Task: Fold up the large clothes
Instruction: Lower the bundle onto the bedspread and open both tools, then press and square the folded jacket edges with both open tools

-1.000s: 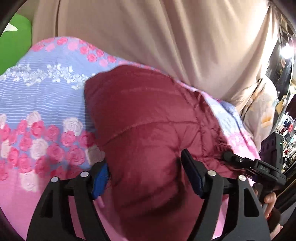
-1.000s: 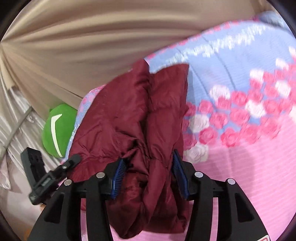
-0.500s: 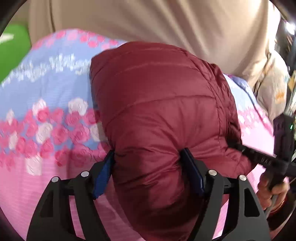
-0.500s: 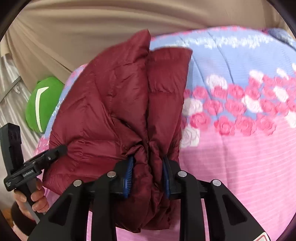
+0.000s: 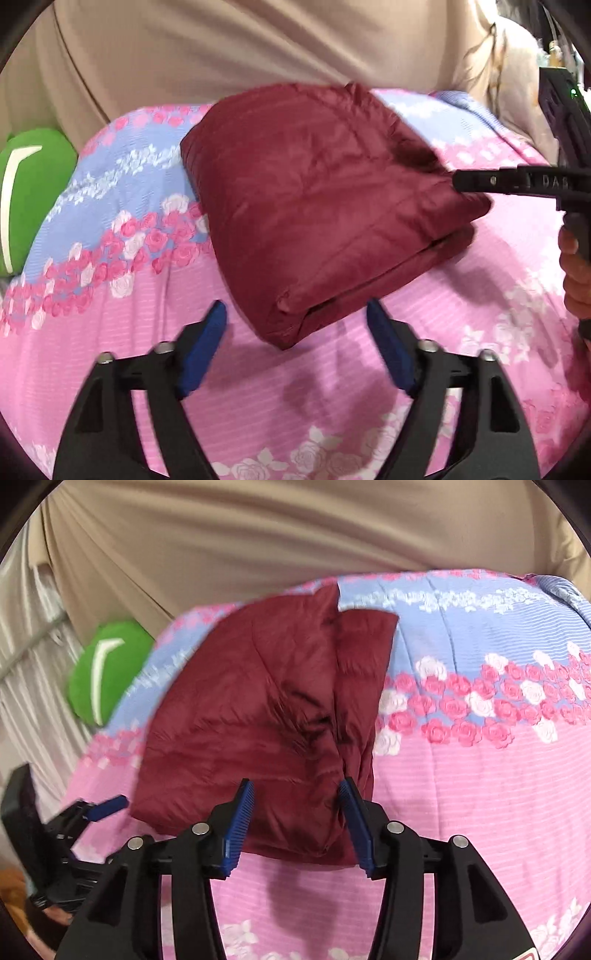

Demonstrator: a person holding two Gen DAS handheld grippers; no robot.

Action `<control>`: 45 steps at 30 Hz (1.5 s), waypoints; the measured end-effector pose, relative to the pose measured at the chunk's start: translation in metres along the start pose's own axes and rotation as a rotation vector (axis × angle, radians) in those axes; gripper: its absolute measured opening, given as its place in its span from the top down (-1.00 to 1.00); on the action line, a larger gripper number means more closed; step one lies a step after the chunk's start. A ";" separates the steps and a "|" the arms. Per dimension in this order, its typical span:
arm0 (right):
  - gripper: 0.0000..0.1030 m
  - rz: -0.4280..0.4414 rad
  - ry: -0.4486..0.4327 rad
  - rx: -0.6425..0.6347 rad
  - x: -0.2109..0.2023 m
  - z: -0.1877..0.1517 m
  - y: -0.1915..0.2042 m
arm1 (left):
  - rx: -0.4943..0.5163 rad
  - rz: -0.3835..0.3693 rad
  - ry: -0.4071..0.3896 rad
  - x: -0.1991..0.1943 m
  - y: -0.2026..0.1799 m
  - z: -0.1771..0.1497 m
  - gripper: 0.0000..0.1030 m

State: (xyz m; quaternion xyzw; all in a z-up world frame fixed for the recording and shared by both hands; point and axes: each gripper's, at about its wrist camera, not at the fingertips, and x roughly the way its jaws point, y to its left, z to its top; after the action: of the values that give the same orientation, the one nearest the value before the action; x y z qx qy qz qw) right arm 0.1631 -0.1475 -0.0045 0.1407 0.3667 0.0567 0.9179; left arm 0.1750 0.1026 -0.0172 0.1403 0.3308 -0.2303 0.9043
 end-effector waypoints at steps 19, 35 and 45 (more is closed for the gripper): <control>0.91 -0.110 -0.010 -0.005 -0.001 -0.014 -0.004 | -0.114 0.052 0.011 -0.015 0.011 -0.013 0.28; 1.00 -0.192 0.034 -0.054 0.082 0.036 -0.005 | -0.215 0.107 -0.007 0.027 0.000 0.031 -0.02; 0.91 -0.090 -0.008 -0.033 0.011 0.018 0.017 | -0.221 0.152 0.001 0.020 -0.006 0.029 -0.02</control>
State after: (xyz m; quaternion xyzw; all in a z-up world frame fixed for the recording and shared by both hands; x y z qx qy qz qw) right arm 0.1830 -0.1326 0.0059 0.1091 0.3682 0.0210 0.9231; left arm 0.2009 0.0794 -0.0100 0.0646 0.3430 -0.1232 0.9290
